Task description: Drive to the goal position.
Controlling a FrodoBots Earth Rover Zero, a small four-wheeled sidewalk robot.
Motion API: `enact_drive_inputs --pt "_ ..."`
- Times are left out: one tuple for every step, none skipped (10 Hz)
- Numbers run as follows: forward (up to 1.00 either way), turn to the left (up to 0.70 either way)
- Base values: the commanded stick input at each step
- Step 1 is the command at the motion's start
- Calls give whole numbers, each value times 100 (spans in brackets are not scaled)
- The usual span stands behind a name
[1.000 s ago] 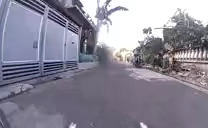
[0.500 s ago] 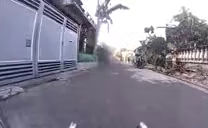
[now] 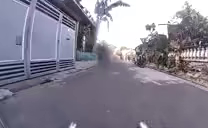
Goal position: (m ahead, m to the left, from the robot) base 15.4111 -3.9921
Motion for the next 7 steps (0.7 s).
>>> enact_drive_inputs --pt "70 0" --pt "70 0" --pt "70 0" --pt "70 0" --pt "70 0" --pt "70 0" --pt "70 0"
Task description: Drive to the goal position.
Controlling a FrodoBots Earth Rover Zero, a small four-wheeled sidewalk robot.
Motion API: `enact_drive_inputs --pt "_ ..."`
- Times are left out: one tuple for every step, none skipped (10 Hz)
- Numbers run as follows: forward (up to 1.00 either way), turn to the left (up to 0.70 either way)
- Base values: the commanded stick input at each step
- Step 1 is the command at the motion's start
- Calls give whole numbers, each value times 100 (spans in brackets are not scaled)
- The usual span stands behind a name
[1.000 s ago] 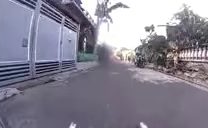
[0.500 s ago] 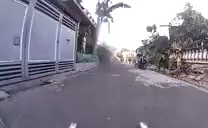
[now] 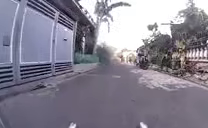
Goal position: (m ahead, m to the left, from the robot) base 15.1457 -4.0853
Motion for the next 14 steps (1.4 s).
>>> enact_drive_inputs --pt "70 0" --pt "70 0" --pt "70 -8" --pt "70 -17" --pt "70 -26" --pt "70 -27" --pt "70 -8" --pt "70 0" --pt "70 0" --pt "70 0" --pt "70 0" --pt "70 -6" --pt "70 -17" --pt "70 -28"
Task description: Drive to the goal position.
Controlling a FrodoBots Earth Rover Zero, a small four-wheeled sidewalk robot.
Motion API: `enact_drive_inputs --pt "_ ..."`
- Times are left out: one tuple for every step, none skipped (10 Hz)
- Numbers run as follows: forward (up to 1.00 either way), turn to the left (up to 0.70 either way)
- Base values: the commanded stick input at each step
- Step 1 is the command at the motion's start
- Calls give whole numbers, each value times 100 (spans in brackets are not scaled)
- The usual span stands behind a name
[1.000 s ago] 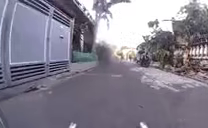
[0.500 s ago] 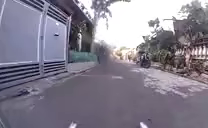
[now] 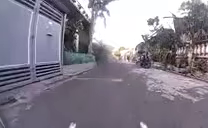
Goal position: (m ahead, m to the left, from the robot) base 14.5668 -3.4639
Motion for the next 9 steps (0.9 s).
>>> enact_drive_inputs --pt "70 -17" --pt "70 -5" --pt "70 0" --pt "70 0" --pt "70 0" --pt "70 -18" --pt "70 -35" --pt "70 -35" --pt "70 -35"
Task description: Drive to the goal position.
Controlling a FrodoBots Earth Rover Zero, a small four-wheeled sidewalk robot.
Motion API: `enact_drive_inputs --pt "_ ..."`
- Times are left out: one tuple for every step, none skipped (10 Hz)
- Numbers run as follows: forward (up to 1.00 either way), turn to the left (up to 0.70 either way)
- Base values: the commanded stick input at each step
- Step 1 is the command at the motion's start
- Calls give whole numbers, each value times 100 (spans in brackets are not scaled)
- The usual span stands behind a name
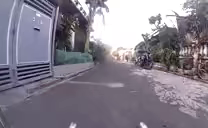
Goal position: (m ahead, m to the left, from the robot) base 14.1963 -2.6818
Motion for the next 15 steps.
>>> enact_drive_inputs --pt "70 -32" --pt "70 -27" --pt "70 -18" --pt "70 0" --pt "70 0" --pt "70 0" --pt "70 0" --pt "70 0" --pt "70 0" --pt "70 0" --pt "70 0" --pt "70 0" --pt "70 0" --pt "70 0" --pt "70 0"
